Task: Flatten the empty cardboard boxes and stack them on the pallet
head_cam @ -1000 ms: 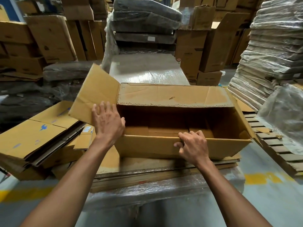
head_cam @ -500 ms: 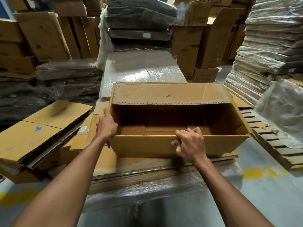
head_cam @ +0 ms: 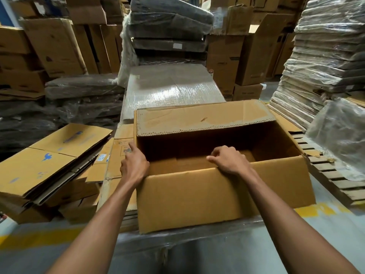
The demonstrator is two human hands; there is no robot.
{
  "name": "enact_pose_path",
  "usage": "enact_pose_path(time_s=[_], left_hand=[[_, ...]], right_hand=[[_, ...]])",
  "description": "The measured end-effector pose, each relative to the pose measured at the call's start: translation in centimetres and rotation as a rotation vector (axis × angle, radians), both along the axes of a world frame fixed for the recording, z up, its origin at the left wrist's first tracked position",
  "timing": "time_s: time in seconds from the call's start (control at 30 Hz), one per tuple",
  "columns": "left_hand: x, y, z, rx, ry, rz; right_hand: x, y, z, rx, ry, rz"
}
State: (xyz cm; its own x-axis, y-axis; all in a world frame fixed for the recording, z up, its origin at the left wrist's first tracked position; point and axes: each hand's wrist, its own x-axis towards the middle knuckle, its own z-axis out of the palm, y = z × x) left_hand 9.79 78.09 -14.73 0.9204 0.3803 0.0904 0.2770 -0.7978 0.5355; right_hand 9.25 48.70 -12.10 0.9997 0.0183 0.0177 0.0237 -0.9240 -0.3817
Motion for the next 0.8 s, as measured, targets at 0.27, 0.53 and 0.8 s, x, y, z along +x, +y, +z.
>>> enact_pose_path(time_s=[0.27,0.53,0.8], left_hand=[[-1.3,-0.2,0.3,0.028,-0.081,0.046],[-1.8,-0.1,-0.8,0.013,-0.113,0.052],[-2.8,-0.4,-0.7,0.116,-0.084,0.010]], right_hand=[[2.9,5.2,2.2,1.520,0.215,-0.062],[7.5,7.2,5.4,0.901,-0.266,0.133],[13.3,6.7,7.0,-0.055,-0.298,0.115]])
